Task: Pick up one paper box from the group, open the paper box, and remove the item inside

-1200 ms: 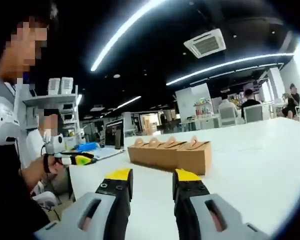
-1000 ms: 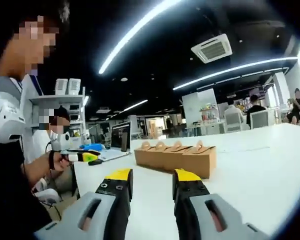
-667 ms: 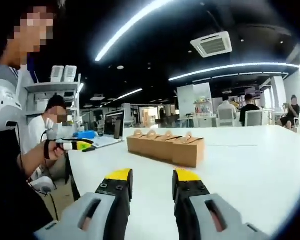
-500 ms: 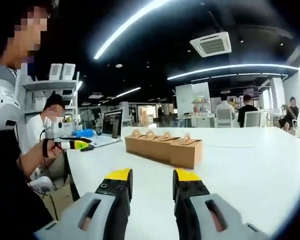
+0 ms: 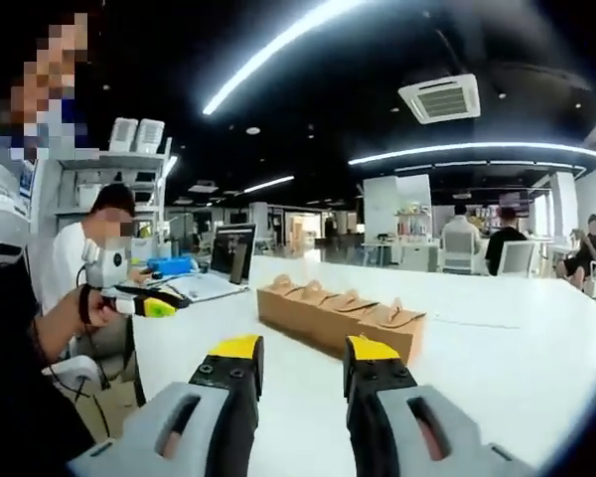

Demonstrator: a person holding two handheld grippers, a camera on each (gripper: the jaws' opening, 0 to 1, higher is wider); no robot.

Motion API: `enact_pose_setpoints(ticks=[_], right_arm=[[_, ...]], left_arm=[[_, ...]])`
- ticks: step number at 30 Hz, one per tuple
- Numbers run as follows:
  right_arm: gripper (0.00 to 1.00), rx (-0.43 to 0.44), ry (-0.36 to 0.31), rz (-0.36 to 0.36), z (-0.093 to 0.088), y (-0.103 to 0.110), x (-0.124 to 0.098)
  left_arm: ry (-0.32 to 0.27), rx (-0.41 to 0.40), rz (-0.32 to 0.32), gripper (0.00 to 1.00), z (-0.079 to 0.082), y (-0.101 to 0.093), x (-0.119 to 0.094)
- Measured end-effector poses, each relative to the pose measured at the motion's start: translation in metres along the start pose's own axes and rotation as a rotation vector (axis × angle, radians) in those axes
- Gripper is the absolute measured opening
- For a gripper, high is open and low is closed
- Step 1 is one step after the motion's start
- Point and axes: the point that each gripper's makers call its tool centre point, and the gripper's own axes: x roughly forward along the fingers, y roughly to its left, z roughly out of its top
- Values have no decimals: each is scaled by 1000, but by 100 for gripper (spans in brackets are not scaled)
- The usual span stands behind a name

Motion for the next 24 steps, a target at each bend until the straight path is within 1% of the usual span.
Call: enact_pose_setpoints(ticks=[4,7,9,12,15,19,21,23,24], right_arm=[[32,8,17,-8,2,-12,15],[31,-10,32,-9,3,-20,30],[29,-4,56,-14,2,-26,41],[26,-4,61,-16,9,-35,56],[24,-21,70,-46,13,-50,73],[23,-35,100,-73,10,-69,95],[23,-50,121,-102,6,-82,108],[24,-54,136,-104,3,-89,125],[24,-55,140,-99,2,-89,130]], left_arm=[[-5,-9,8,27,-9,1,-3],[6,-16,17,27,-17,3,-5],[13,-24,16,27,-21,4,-6],[13,-32,22,27,-23,5,-5],[11,-32,15,27,-23,3,-3],[12,-23,-4,27,-23,-3,-2],[8,-28,-11,27,-23,-6,-1],[13,-27,-29,27,-25,-11,1],[16,-26,-37,27,-26,-14,1]])
